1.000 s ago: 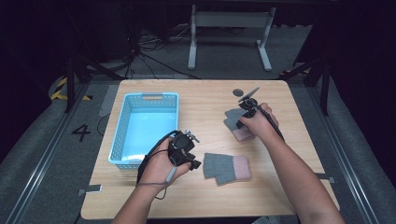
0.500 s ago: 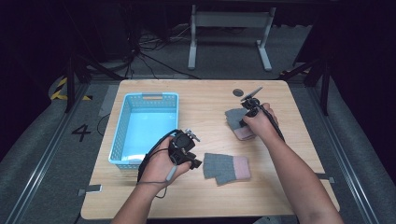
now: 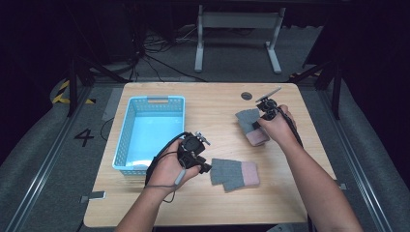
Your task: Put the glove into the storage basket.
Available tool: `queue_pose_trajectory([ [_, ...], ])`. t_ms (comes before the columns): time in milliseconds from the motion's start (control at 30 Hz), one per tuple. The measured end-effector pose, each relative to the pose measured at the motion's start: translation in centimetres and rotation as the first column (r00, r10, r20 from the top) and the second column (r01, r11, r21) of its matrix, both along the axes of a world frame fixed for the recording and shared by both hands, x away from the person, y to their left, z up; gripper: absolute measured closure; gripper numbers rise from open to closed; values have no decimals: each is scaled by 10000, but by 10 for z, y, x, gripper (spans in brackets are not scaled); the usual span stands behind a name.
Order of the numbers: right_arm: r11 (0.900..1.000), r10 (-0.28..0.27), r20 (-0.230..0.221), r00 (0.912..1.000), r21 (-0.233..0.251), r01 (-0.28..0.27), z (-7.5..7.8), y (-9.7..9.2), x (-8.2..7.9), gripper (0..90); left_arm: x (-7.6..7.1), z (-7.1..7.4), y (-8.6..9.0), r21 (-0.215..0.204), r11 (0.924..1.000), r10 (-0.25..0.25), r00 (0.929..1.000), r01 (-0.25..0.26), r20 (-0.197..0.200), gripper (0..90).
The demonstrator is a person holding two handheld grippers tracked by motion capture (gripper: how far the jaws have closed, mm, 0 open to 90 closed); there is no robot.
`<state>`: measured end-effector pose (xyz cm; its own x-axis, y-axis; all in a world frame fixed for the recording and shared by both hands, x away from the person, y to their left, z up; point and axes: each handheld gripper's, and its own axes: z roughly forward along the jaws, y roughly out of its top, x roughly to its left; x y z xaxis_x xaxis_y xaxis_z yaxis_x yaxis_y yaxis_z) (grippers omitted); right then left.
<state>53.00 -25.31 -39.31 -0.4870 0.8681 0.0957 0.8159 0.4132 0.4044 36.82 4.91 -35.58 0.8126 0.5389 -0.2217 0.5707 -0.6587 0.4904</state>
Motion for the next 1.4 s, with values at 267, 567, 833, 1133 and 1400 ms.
queue_pose_trajectory([
  [267,9986,524,450,9976,75,-528,22,-5,-17,852,2,1,-3,1,10000,-79,10000,79,-9,647],
  [567,9884,1512,741,9857,-15,-1516,43,0,-43,851,2,2,-4,-43,9999,-117,9999,117,8,646],
  [833,9677,2509,911,9637,12,-2521,58,8,-70,851,1,4,-3,-70,9999,-112,9999,112,28,646],
  [1133,9303,3661,988,9253,-142,-3665,68,17,-95,850,0,5,-2,-67,10000,-61,10000,61,22,646],
  [1400,9007,4338,1005,8954,-234,-4338,68,21,-107,851,-1,6,-2,-84,9999,-70,10000,70,53,646],
])
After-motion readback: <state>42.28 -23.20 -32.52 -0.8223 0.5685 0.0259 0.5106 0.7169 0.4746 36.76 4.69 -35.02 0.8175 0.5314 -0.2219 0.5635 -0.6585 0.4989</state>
